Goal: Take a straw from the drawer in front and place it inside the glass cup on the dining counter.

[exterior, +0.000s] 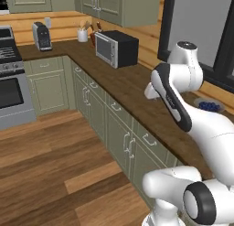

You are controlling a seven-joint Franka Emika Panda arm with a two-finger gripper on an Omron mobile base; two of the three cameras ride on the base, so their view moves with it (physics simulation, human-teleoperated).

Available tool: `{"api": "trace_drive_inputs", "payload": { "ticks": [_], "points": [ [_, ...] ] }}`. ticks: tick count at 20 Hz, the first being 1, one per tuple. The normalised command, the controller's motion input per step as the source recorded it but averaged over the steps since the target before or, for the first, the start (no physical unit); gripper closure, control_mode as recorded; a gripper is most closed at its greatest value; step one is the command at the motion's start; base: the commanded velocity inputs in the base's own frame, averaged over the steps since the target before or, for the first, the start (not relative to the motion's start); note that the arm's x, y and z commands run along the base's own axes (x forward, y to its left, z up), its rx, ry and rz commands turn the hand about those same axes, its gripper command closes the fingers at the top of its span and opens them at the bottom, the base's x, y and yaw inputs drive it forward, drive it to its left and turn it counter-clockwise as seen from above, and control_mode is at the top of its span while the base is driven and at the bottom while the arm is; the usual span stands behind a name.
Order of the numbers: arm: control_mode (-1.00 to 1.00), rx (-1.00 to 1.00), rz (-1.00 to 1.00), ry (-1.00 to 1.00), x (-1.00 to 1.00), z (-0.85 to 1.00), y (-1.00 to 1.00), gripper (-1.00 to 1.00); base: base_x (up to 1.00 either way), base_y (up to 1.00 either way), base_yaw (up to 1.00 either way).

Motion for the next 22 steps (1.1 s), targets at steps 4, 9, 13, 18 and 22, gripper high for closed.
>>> {"api": "trace_drive_inputs", "payload": {
  "ticks": [4,9,13,18,22],
  "points": [
    [-1.0,-0.3,0.0,-0.07,0.1,-0.44,0.64,-1.0,0.0,0.0,0.0],
    [-1.0,-0.45,-0.06,-0.02,0.29,-0.76,0.76,-1.0,0.0,0.0,0.0],
    [-1.0,-0.42,-0.13,0.0,0.47,-0.96,0.43,-1.0,0.0,0.0,0.0],
    [-1.0,-0.38,-0.12,0.01,0.44,-0.96,0.2,-1.0,0.0,0.0,0.0],
    [-1.0,-0.23,-0.09,0.07,0.47,-0.74,-0.08,-1.0,0.0,0.0,0.0]
  ]
}}
